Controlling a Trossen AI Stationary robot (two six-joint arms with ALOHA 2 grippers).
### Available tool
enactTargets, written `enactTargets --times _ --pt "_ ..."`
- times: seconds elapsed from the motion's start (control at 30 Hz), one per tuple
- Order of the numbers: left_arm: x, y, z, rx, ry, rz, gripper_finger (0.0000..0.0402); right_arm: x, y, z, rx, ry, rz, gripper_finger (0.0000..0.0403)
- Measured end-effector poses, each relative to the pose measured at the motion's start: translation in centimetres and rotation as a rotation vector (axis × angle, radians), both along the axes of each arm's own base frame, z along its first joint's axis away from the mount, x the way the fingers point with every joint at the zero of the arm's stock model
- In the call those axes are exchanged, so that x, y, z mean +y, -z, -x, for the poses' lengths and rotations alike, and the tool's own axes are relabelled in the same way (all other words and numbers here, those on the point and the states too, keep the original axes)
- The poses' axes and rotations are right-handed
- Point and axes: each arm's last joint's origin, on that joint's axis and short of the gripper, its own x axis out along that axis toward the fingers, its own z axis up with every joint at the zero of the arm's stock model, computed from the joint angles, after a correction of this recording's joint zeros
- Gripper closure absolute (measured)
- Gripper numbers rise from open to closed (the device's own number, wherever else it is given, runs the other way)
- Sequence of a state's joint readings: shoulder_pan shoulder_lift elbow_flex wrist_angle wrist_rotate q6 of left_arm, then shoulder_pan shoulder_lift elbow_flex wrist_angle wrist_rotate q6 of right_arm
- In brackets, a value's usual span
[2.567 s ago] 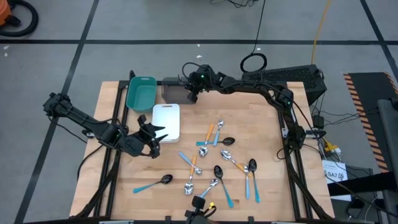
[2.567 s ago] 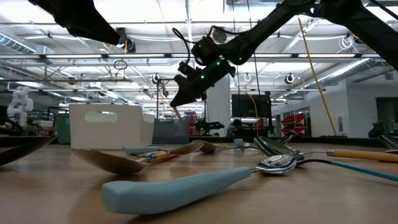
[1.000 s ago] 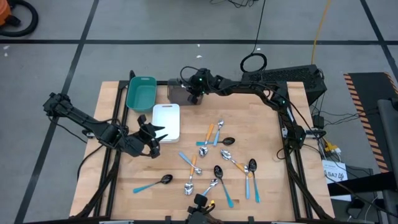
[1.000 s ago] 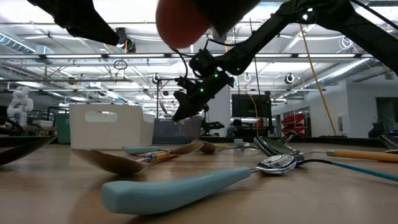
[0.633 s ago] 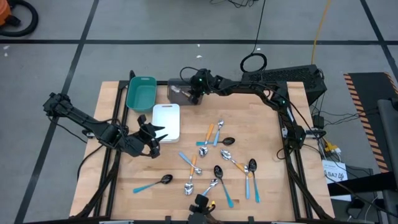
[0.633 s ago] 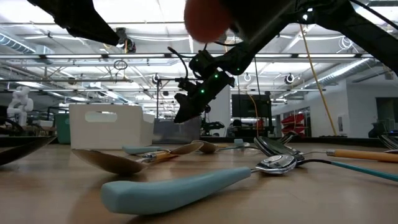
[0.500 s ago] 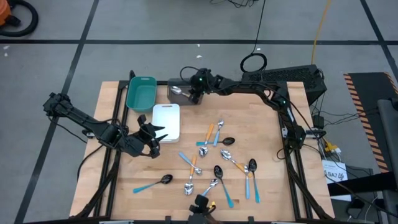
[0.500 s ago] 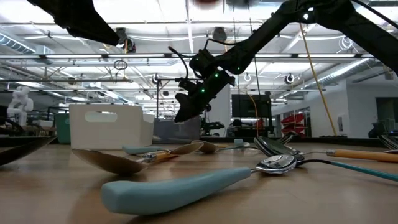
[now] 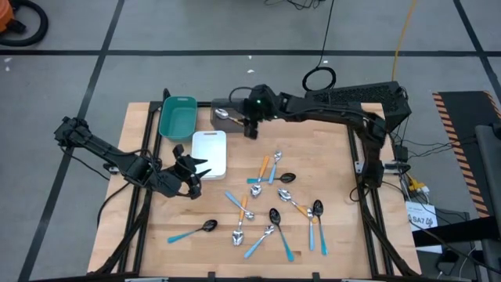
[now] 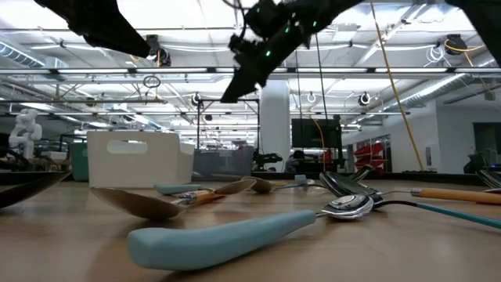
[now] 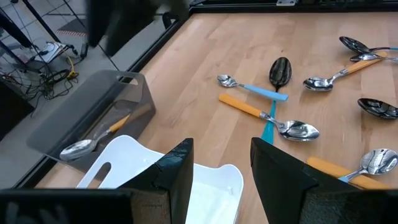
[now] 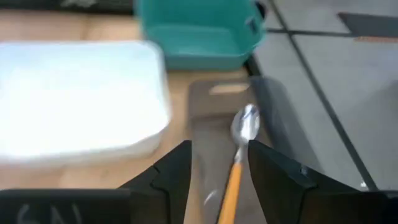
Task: Sort silverware by color (type)
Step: Put the middle left light blue spoon into the white bin
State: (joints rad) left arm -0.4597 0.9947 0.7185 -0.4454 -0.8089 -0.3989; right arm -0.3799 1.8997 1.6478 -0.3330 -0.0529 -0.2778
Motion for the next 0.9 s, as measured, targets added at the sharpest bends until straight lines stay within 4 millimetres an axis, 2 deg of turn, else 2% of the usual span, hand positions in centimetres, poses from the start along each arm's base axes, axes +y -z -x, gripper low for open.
enactTargets --times 0.17,0.3,0.63,0.9 --pt "0.0 0.0 0.0 -0.003 -0.002 0.007 0.0243 3.2 -1.6 1.8 0.133 -0.073 -0.030 0.0250" --pt "0.0 0.0 0.0 -0.008 -0.007 0.022 0.0243 5.4 -1.9 2.9 0.236 -0.122 -0.062 0.0250" --pt "-0.1 0.0 0.0 -0.015 -0.006 0.055 0.0243 9.5 1.1 5.2 0.376 -0.278 -0.156 0.0250" --pt "-0.2 0.5 -0.4 0.008 -0.008 0.047 0.0243 13.7 3.0 7.4 0.440 -0.271 -0.224 0.0250"
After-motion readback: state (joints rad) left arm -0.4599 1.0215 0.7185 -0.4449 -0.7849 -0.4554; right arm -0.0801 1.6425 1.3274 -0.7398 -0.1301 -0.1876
